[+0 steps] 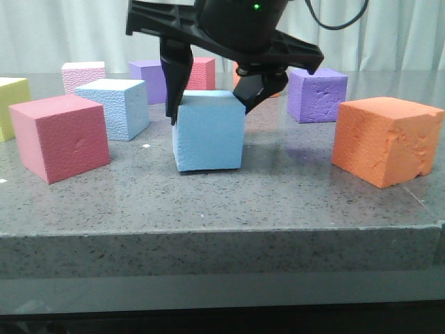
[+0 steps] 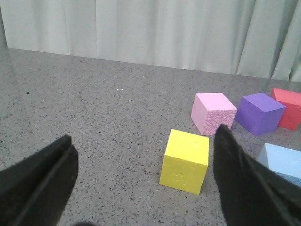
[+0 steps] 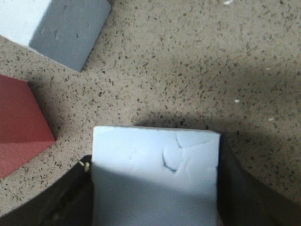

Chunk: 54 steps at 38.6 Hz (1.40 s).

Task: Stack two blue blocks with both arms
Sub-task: 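Close the right gripper around the light blue cube, then shift the light blue cube toward the table centre and open the right gripper, then move the left gripper over the other light blue cube near the red cube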

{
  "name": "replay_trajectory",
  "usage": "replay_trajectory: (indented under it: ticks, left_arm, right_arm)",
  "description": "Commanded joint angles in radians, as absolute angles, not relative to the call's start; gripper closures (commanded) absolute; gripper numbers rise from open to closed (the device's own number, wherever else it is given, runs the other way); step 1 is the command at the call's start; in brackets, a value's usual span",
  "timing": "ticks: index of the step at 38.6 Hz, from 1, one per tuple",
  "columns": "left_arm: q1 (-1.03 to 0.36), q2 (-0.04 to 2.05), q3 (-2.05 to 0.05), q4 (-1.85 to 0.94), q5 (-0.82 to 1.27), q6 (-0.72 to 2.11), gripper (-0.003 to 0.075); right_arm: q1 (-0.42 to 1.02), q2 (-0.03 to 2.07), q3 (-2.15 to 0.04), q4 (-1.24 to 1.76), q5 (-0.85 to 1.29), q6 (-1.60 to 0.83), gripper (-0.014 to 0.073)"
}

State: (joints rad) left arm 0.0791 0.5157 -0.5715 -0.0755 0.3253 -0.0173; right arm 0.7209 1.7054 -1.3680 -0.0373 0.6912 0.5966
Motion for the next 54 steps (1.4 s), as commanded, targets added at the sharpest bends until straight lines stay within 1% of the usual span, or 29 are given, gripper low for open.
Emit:
replay_trajectory:
  ticks: [1, 5, 8, 20, 26, 28, 29, 32, 34, 38, 39, 40, 45, 54]
  left_arm:
    - [0.073, 0.525, -0.608, -0.083, 0.247, -0.024, 0.0154]
    - [0.073, 0.525, -0.608, -0.083, 0.248, -0.024, 0.0154]
    - [0.073, 0.525, -0.608, -0.083, 0.248, -0.024, 0.0154]
    - [0.073, 0.525, -0.608, -0.083, 0.251, -0.024, 0.0154]
    - [0.073, 0.525, -0.608, -0.083, 0.251, -0.024, 0.0154]
    - [0.073, 0.525, -0.608, -0.083, 0.251, -0.024, 0.0154]
    - [0.073, 0.525, -0.608, -0.083, 0.251, -0.024, 0.0154]
    - [0.073, 0.525, -0.608, -0.083, 0.251, -0.024, 0.0155]
    - [0.073, 0.525, -0.608, -0.083, 0.251, -0.024, 0.0154]
    - [0.073, 0.525, -0.608, -0.083, 0.251, -0.024, 0.0154]
    - [0.073, 0.525, -0.608, -0.083, 0.251, -0.024, 0.0154]
    - [0.073, 0.525, -0.608, -0.083, 0.251, -0.024, 0.0154]
    - [0.073, 0.525, -0.608, -0.083, 0.251, -0.024, 0.0154]
    - [0.073, 0.525, -0.608, -0.083, 0.251, -0.024, 0.0154]
  right_arm:
    - [0.721, 1.656, -1.387, -0.047, 0.641, 0.595, 0.0099]
    - [0.721, 1.656, -1.391, -0.047, 0.642, 0.595, -0.0021]
    - [0.721, 1.653, -1.392, -0.047, 0.635, 0.595, -0.0070]
    - [0.704, 1.590, -1.484, -0.179, 0.661, 0.595, -0.0072]
    - [0.660, 1.567, -1.494, -0.183, 0.673, 0.595, -0.0067]
    - [0.640, 1.556, -1.494, -0.183, 0.694, 0.594, -0.0038]
    - [0.628, 1.548, -1.494, -0.183, 0.706, 0.594, -0.0008]
    - [0.589, 1.524, -1.492, -0.183, 0.741, 0.586, 0.0136]
    - [0.560, 1.506, -1.492, -0.183, 0.770, 0.585, 0.0272]
    - [0.483, 1.468, -1.492, -0.183, 0.847, 0.586, 0.0593]
    - [0.466, 1.461, -1.492, -0.183, 0.863, 0.586, 0.0648]
    - [0.443, 1.451, -1.492, -0.184, 0.884, 0.586, 0.0662]
    - [0.345, 1.399, -1.467, -0.224, 0.935, 0.579, 0.0659]
    - [0.215, 1.235, -1.304, -0.246, 0.918, 0.505, 0.0656]
